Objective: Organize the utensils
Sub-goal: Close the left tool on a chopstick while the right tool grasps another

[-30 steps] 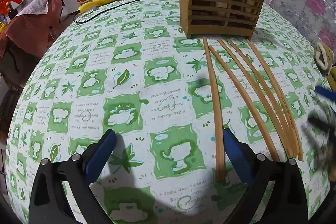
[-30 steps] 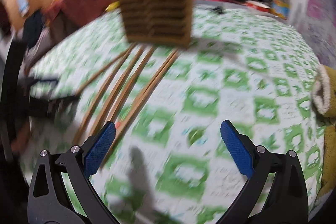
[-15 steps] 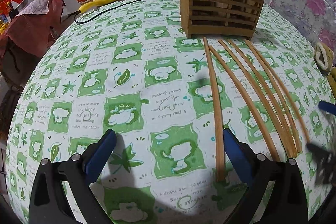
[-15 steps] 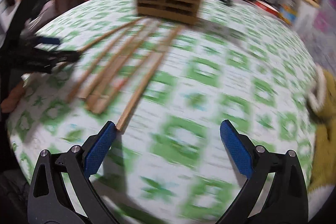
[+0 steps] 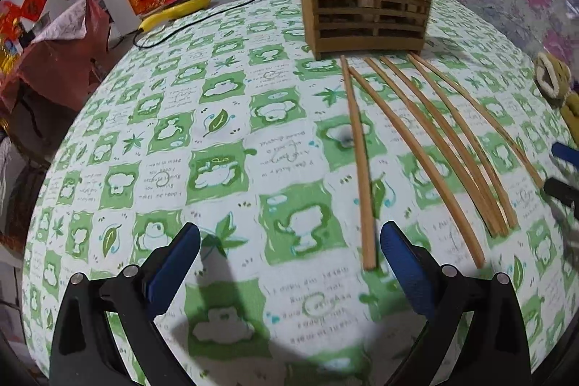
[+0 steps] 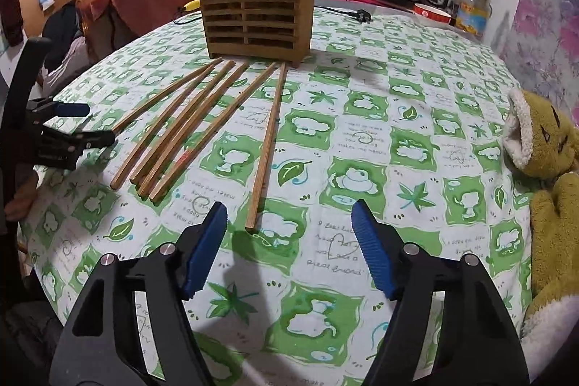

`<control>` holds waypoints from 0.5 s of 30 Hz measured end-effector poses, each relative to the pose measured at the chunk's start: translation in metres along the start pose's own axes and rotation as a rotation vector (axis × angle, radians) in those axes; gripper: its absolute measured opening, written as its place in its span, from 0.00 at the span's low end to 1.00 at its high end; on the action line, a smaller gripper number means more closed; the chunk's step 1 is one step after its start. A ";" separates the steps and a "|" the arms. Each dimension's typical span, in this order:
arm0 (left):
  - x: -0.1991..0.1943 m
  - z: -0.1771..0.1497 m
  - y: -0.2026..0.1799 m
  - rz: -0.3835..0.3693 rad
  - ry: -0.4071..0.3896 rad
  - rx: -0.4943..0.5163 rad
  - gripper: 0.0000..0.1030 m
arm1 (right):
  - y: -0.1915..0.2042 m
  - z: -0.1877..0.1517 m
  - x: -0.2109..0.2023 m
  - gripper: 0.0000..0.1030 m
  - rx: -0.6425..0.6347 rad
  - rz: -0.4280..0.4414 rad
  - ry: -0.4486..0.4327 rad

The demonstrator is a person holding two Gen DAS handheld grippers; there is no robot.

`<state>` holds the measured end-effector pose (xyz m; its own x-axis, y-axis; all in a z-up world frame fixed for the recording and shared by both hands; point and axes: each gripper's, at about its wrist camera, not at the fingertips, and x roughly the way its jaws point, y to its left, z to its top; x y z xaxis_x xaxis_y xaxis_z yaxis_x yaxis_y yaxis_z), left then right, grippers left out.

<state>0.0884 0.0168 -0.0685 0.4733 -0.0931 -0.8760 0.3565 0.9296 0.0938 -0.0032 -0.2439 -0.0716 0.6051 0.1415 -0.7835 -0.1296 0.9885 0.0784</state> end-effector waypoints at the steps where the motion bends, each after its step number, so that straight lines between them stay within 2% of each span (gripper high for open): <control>1: -0.001 -0.001 -0.003 0.006 -0.004 0.011 0.95 | -0.001 0.000 -0.001 0.68 0.008 0.003 0.000; 5: -0.009 -0.006 -0.017 0.026 -0.045 0.077 0.95 | -0.003 0.001 -0.002 0.68 0.020 0.007 -0.003; 9: -0.010 -0.006 -0.017 -0.005 -0.051 0.068 0.92 | -0.001 0.001 0.000 0.68 0.015 0.006 0.001; 11: -0.010 -0.007 -0.015 -0.042 -0.035 0.048 0.76 | -0.002 0.001 0.000 0.68 0.018 0.009 0.001; 15: -0.011 -0.011 -0.014 -0.102 -0.025 0.026 0.57 | -0.005 0.004 0.001 0.68 0.053 0.046 0.001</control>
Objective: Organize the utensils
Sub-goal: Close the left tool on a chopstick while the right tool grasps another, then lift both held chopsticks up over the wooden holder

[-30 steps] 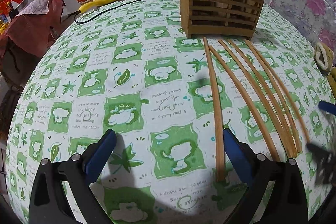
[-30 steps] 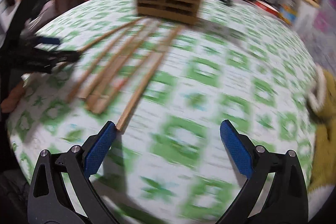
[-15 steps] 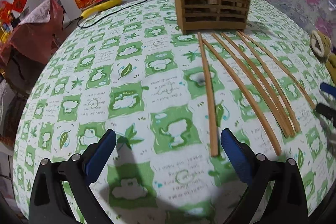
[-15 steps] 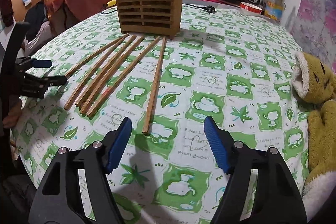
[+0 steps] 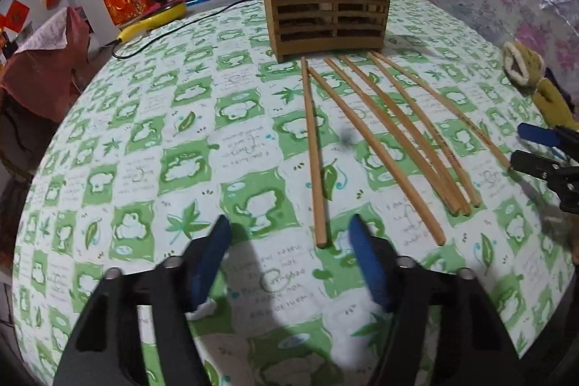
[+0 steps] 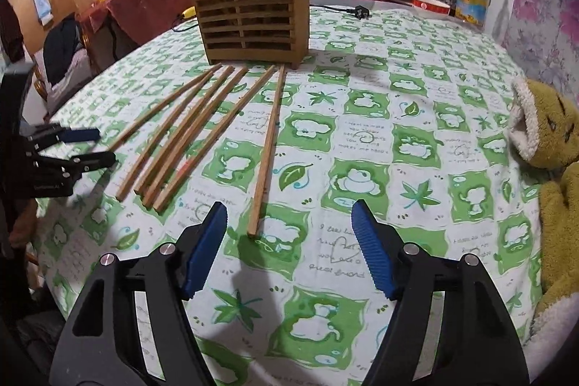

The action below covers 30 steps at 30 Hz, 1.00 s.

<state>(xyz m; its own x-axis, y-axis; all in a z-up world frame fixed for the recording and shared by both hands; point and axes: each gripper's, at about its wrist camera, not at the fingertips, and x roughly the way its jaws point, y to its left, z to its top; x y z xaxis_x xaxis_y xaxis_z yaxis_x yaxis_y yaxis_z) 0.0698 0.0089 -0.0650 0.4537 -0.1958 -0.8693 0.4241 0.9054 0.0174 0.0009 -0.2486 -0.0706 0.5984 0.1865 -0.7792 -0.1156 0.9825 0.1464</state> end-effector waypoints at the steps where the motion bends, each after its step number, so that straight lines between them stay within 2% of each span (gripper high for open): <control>1: 0.000 0.000 -0.001 -0.008 -0.002 0.002 0.52 | 0.000 0.001 0.002 0.67 0.008 0.014 0.007; 2: -0.001 0.000 -0.004 -0.011 -0.005 0.008 0.47 | 0.002 0.002 0.005 0.62 0.007 0.024 0.019; 3: 0.000 0.000 -0.006 -0.010 -0.007 0.016 0.46 | 0.004 0.002 0.009 0.50 0.003 0.029 0.033; 5: 0.000 0.002 -0.008 -0.020 -0.013 0.029 0.33 | 0.008 0.002 0.016 0.36 -0.013 0.006 0.067; 6: 0.000 0.002 -0.010 -0.027 -0.015 0.029 0.29 | 0.010 0.002 0.015 0.17 -0.015 0.007 0.063; 7: 0.000 0.003 -0.010 -0.030 -0.017 0.025 0.17 | 0.010 0.002 0.016 0.17 -0.012 0.016 0.064; 8: 0.000 0.003 -0.011 -0.033 -0.019 0.018 0.06 | 0.010 0.001 0.016 0.07 -0.005 0.014 0.061; 12: -0.011 0.001 -0.009 -0.053 -0.054 -0.017 0.06 | 0.009 -0.002 0.008 0.06 0.020 0.030 0.040; 17: -0.047 0.011 -0.001 -0.033 -0.143 -0.041 0.06 | 0.013 0.008 -0.024 0.06 0.013 0.026 -0.063; 25: -0.104 0.049 0.000 -0.019 -0.290 -0.047 0.06 | 0.017 0.059 -0.086 0.06 0.011 0.033 -0.297; 30: -0.126 0.084 -0.004 -0.017 -0.363 -0.042 0.06 | 0.019 0.097 -0.096 0.06 0.020 0.049 -0.366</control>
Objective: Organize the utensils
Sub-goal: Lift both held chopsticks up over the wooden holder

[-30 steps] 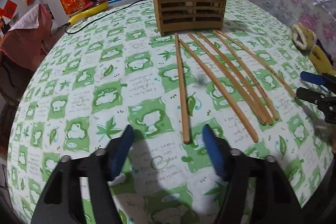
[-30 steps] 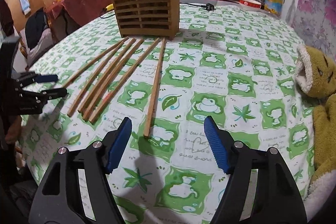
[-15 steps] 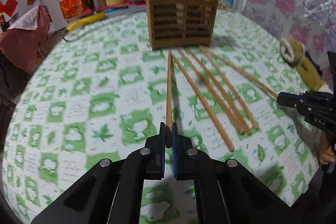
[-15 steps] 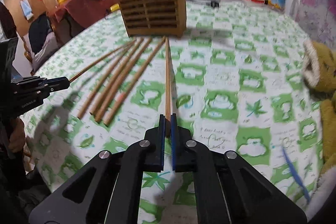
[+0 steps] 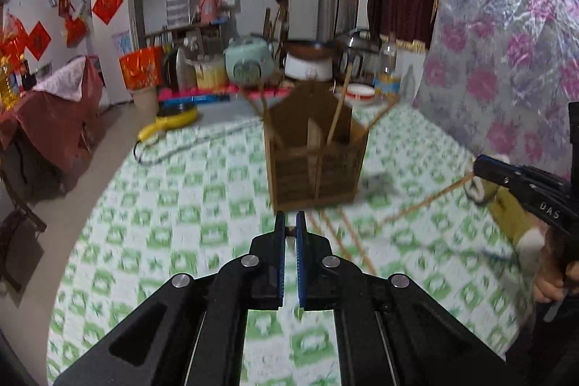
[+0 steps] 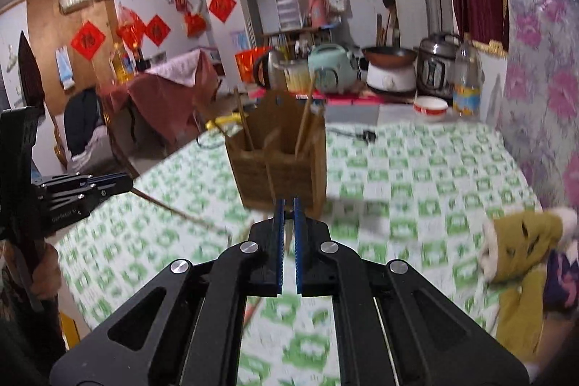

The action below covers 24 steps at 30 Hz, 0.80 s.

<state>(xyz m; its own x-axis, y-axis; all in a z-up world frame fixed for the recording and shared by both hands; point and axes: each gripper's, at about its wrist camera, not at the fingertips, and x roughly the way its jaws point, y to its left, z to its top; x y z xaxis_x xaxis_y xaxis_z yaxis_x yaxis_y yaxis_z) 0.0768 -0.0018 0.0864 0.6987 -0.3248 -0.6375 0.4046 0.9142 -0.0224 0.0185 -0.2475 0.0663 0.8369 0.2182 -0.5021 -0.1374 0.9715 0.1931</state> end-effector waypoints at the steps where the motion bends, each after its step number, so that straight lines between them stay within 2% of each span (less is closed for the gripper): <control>1: 0.000 0.008 -0.001 0.001 -0.010 0.002 0.06 | 0.001 0.011 0.003 0.06 0.000 0.005 -0.012; 4: 0.001 0.035 -0.002 -0.010 -0.036 0.002 0.06 | 0.002 0.032 0.006 0.06 0.008 0.019 -0.045; 10: -0.006 0.091 0.007 -0.043 -0.126 -0.066 0.06 | 0.008 0.081 0.009 0.06 0.029 0.040 -0.133; 12: -0.009 0.106 0.009 -0.050 -0.158 -0.089 0.06 | 0.010 0.095 0.008 0.06 0.032 0.015 -0.189; 16: -0.010 0.132 0.014 -0.029 -0.232 -0.129 0.06 | 0.014 0.124 0.010 0.06 0.042 -0.088 -0.322; 18: -0.003 0.141 0.013 0.000 -0.256 -0.144 0.06 | 0.010 0.132 0.016 0.06 0.077 -0.090 -0.354; 21: 0.017 0.146 0.014 -0.002 -0.227 -0.156 0.06 | 0.000 0.134 0.039 0.06 0.138 -0.057 -0.345; 24: 0.045 0.146 0.015 0.012 -0.175 -0.150 0.06 | -0.011 0.129 0.072 0.06 0.145 -0.064 -0.275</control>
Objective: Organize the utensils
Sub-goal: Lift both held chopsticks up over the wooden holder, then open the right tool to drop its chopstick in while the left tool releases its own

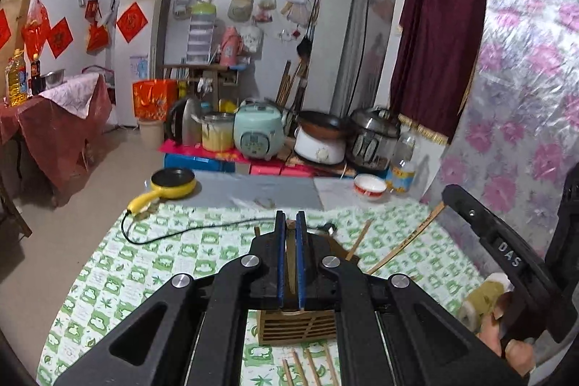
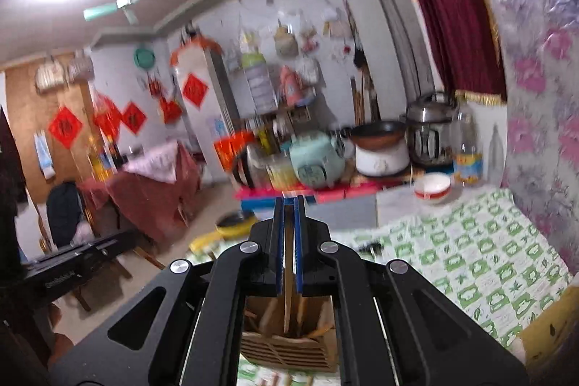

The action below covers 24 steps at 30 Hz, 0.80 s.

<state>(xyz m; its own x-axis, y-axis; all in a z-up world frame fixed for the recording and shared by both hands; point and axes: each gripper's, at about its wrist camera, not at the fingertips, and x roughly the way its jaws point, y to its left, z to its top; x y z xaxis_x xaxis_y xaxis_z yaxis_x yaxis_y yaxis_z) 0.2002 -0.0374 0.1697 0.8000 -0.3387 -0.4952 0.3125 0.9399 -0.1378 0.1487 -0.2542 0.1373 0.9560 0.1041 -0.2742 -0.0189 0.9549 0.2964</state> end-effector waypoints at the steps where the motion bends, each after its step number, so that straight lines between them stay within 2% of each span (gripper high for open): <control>1: 0.010 -0.001 0.001 0.000 0.026 0.005 0.06 | -0.006 -0.003 0.010 0.06 0.016 0.004 0.029; 5: 0.028 -0.006 0.008 -0.011 0.073 -0.007 0.06 | -0.020 -0.008 0.032 0.06 0.066 0.030 0.110; 19: 0.031 -0.012 0.008 -0.006 0.089 -0.003 0.06 | -0.014 -0.017 0.036 0.06 0.051 0.019 0.138; 20: 0.032 -0.013 0.007 -0.003 0.094 -0.002 0.09 | -0.014 -0.018 0.039 0.11 0.048 0.016 0.150; 21: 0.031 -0.015 0.008 0.001 0.096 -0.002 0.17 | -0.014 -0.020 0.043 0.13 0.043 0.008 0.175; 22: 0.030 -0.016 0.008 0.005 0.094 -0.007 0.51 | -0.015 -0.021 0.046 0.17 0.042 0.005 0.191; 23: 0.028 -0.016 0.009 0.014 0.073 -0.019 0.79 | -0.015 -0.022 0.048 0.26 0.043 0.003 0.199; 24: 0.026 -0.016 0.012 0.026 0.054 -0.028 0.85 | -0.016 -0.022 0.048 0.34 0.044 0.002 0.199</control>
<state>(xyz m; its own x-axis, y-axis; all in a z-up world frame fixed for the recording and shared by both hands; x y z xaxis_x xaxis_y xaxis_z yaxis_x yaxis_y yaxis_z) 0.2161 -0.0346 0.1411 0.7790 -0.3117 -0.5441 0.2767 0.9495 -0.1478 0.1881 -0.2579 0.0991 0.8791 0.1630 -0.4480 -0.0038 0.9420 0.3355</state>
